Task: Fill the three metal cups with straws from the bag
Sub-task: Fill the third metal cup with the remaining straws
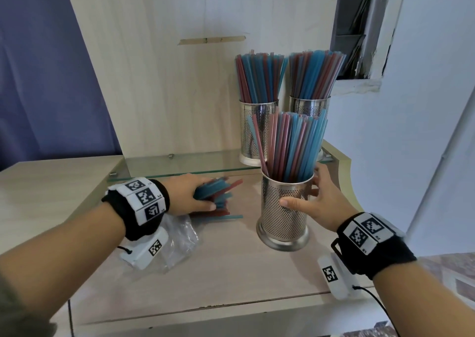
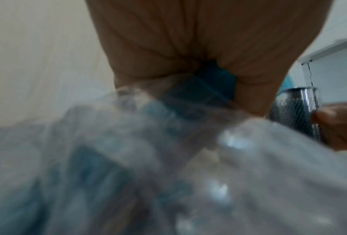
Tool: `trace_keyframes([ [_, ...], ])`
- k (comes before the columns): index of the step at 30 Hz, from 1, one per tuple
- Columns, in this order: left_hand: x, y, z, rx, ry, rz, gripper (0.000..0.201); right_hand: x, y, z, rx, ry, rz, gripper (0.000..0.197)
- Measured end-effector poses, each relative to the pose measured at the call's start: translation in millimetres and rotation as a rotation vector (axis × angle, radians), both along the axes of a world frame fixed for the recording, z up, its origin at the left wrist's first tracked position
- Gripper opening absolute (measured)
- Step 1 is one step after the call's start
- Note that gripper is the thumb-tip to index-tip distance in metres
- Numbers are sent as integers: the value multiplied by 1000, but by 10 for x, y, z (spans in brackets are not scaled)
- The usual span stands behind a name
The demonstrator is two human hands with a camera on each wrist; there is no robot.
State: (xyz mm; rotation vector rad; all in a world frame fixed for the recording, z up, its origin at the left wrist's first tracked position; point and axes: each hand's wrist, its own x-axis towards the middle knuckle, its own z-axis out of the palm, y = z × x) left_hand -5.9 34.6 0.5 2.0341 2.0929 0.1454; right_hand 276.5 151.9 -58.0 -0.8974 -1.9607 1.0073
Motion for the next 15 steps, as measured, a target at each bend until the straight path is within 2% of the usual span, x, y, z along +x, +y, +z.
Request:
trace_keyframes([
  [2, -72, -63, 71, -1, -133, -29, 25, 0, 1, -2, 3, 7, 3, 108],
  [3, -103, -94, 106, 23, -196, -36, 33, 2, 2, -6, 2, 9, 5, 107],
  [5, -181, -129, 165, 85, -308, -38, 72, 5, 4, -6, 0, 12, 7, 105],
  [7, -226, -166, 213, 140, -379, -51, 87, 4, 2, -5, -7, 14, 10, 105],
  [9, -230, -199, 271, 183, -427, -61, 84, 1, -2, -1, -21, 24, 16, 106],
  [15, -54, -309, 482, 374, -630, -113, 53, -10, -28, -5, -10, 29, 35, 96],
])
